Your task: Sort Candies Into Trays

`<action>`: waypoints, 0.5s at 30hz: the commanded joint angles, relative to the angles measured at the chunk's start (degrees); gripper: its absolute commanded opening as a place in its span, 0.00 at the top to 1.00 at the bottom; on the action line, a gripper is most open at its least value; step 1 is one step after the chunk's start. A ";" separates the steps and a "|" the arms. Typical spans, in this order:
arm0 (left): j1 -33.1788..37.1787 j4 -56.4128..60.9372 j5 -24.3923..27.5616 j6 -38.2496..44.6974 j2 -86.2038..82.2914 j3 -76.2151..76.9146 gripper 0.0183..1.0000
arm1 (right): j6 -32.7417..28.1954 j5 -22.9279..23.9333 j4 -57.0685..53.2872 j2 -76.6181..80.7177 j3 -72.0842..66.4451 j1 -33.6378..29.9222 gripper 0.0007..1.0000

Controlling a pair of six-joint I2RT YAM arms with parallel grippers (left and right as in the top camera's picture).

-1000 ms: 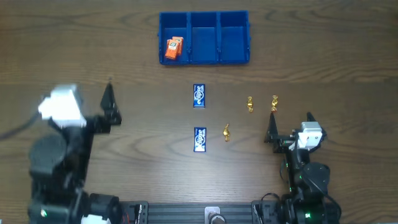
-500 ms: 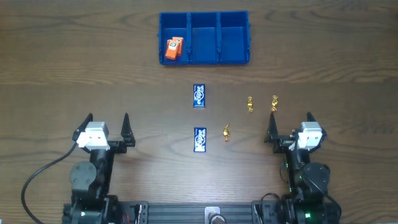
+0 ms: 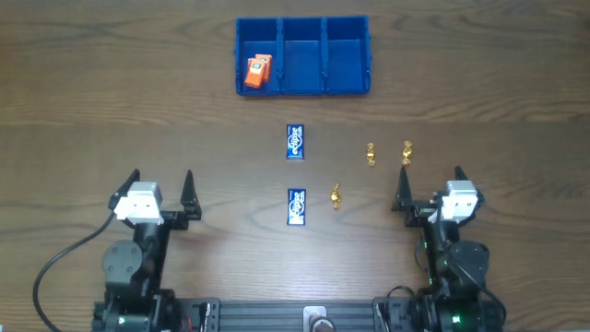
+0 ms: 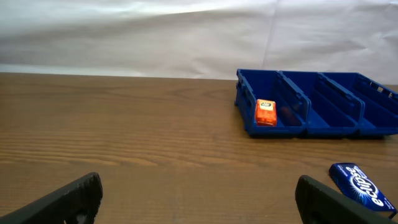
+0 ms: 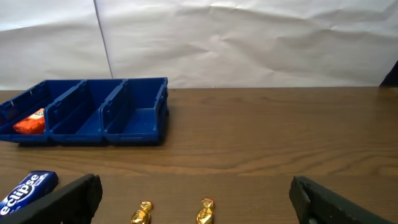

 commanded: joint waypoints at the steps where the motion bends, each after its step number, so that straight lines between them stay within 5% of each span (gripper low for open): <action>1: 0.24 -2.62 -0.31 0.98 -0.55 -0.83 0.00 | -0.68 -0.09 -0.28 -0.31 -0.11 -0.24 0.00; 15: 0.24 -2.62 -0.31 0.98 -0.55 -0.83 0.00 | 0.44 -0.11 3.34 -0.31 -0.11 -0.24 0.00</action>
